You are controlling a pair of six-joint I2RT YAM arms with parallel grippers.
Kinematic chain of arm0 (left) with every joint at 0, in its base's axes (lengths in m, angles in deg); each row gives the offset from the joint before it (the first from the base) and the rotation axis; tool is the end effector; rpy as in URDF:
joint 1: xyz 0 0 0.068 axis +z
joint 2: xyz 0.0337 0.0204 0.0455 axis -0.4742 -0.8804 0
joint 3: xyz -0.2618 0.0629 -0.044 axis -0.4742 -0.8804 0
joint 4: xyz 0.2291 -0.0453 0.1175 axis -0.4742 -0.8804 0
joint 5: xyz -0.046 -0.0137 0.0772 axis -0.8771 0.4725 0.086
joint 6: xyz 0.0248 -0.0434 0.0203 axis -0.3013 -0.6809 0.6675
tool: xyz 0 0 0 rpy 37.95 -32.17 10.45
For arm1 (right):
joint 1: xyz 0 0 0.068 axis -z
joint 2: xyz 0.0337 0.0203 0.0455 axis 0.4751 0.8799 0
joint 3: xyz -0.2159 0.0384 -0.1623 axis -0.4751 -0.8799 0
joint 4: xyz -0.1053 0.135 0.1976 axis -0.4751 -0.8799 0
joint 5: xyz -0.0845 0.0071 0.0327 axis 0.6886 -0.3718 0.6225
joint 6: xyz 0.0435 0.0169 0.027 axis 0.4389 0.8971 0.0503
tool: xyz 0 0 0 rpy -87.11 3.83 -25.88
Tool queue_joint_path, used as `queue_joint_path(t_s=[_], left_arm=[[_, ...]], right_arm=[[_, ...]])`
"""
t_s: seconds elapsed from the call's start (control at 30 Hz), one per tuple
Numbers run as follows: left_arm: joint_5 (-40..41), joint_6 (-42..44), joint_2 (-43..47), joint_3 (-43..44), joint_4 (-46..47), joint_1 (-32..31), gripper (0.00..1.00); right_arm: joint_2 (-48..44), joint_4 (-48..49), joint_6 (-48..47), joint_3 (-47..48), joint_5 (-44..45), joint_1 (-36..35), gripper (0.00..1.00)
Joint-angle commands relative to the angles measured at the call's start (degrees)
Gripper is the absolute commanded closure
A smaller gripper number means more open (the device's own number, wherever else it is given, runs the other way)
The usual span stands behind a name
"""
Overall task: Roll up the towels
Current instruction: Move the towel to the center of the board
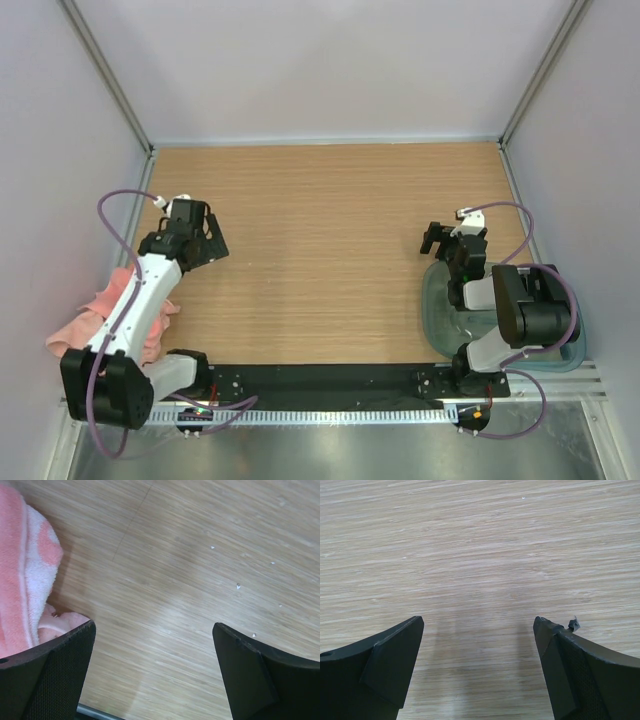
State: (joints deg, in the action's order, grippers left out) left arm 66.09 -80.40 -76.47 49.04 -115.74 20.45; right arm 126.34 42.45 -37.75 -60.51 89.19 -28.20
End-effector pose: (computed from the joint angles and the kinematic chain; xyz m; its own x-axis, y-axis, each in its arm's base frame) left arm 0.2249 -0.0198 0.2662 -0.7261 -0.3520 -0.5907 -0.4257 0.9047 -0.0157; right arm 0.2501 -0.0026 0.1325 -0.2690 0.0816 -0.9597 0.0732 0.9953 0.0642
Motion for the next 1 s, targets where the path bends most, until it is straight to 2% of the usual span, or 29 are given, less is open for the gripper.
queue_joint_path(t_s=[0.0, 0.07, 0.2, 0.23, 0.33, 0.47, 0.8, 0.9, 0.97], left_arm=[[3.5, -1.0, 6.3, 1.7, -1.5, -1.3, 0.0], [2.9, -0.5, 8.3, 1.5, -1.4, -1.5, 0.0], [14.3, -4.6, 10.5, 1.2, -4.3, -1.5, 0.0], [15.1, -5.8, 9.9, 1.6, -6.0, -1.5, 0.0], [12.0, -6.5, 8.5, 1.7, -6.6, -1.5, 0.0], [13.0, -9.1, 7.7, 3.1, -11.5, -1.4, 0.0], [15.1, -9.6, 14.2, 1.5, -11.5, -1.4, 0.0], [16.0, -12.0, 13.0, 2.4, -14.0, -1.4, 0.0], [15.1, -14.4, 9.8, 4.9, -19.2, -1.4, 0.0]], right_arm=[[-0.4, 3.6, -0.6, 0.6, 0.9, -0.2, 0.0], [-0.4, 3.5, -0.6, 0.6, 0.9, -0.2, 0.0], [-0.4, 3.6, -0.6, 0.6, 0.9, -0.2, 0.0], [-0.4, 3.6, -0.6, 0.6, 0.8, -0.2, 0.0], [-0.4, 3.6, -0.6, 0.6, 0.9, -0.2, 0.0], [-0.4, 3.6, -0.6, 0.6, 0.8, -0.2, 0.0], [-0.4, 3.2, -0.6, 0.7, 0.9, -0.2, 0.0], [-0.4, 3.4, -0.6, 0.6, 0.9, -0.2, 0.0], [-0.4, 3.4, -0.6, 0.6, 0.9, -0.2, 0.0]])
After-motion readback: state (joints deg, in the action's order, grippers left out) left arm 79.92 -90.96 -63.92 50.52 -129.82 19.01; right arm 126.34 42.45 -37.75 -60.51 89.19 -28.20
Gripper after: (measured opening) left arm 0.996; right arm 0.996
